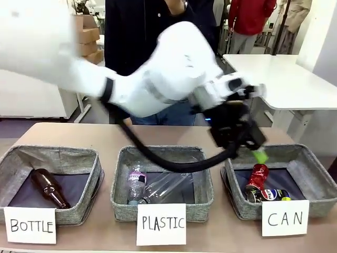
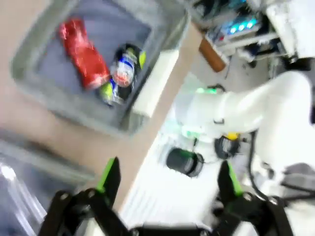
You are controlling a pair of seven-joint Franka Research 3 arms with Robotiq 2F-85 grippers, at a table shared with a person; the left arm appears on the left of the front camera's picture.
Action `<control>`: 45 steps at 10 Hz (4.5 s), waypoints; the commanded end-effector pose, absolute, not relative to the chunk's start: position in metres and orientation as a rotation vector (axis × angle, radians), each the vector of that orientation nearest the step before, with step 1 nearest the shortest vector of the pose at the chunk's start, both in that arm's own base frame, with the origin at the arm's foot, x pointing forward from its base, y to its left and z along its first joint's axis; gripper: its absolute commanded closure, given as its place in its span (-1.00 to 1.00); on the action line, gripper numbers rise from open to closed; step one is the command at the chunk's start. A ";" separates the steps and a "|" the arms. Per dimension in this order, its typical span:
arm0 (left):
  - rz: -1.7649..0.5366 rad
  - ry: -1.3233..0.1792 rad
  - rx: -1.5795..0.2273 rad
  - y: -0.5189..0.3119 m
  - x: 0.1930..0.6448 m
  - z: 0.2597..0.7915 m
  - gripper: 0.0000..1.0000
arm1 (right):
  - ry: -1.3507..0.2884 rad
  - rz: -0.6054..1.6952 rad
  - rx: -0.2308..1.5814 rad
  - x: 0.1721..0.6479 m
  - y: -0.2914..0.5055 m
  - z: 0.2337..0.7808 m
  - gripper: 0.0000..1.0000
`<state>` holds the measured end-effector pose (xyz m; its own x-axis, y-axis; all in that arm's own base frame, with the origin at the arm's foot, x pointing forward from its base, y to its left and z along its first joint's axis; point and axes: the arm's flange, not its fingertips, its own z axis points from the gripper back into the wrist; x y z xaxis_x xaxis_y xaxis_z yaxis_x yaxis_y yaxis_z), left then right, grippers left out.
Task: Sort the can waste into the basket.
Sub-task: Pick up the can waste from the table and place it in the right Fabric basket.
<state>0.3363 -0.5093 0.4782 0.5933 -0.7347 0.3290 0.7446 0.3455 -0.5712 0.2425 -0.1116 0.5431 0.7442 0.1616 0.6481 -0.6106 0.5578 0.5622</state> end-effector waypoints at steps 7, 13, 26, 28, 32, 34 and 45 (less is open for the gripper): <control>-0.318 -0.175 -1.354 -0.182 0.333 0.517 -1.00 | -0.312 0.269 1.268 0.323 0.136 0.533 -1.00; -0.141 -0.195 -1.403 -0.103 0.339 0.499 -1.00 | -0.328 0.025 1.144 0.351 0.102 0.517 -1.00; -0.141 -0.195 -1.403 -0.103 0.339 0.499 -1.00 | -0.328 0.025 1.144 0.351 0.102 0.517 -1.00; -0.141 -0.195 -1.403 -0.103 0.339 0.499 -1.00 | -0.328 0.025 1.144 0.351 0.102 0.517 -1.00; -0.141 -0.195 -1.403 -0.103 0.339 0.499 -1.00 | -0.328 0.025 1.144 0.351 0.102 0.517 -1.00; -0.141 -0.195 -1.403 -0.103 0.339 0.499 -1.00 | -0.328 0.025 1.144 0.351 0.102 0.517 -1.00; -0.141 -0.195 -1.403 -0.103 0.339 0.499 -1.00 | -0.328 0.025 1.144 0.351 0.102 0.517 -1.00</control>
<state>0.3402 -0.1025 0.4973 0.9767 0.0027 0.2146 0.2105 0.1834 -0.9602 0.3487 0.1030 0.5176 0.9562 -0.1552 0.2483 -0.1605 0.4314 0.8877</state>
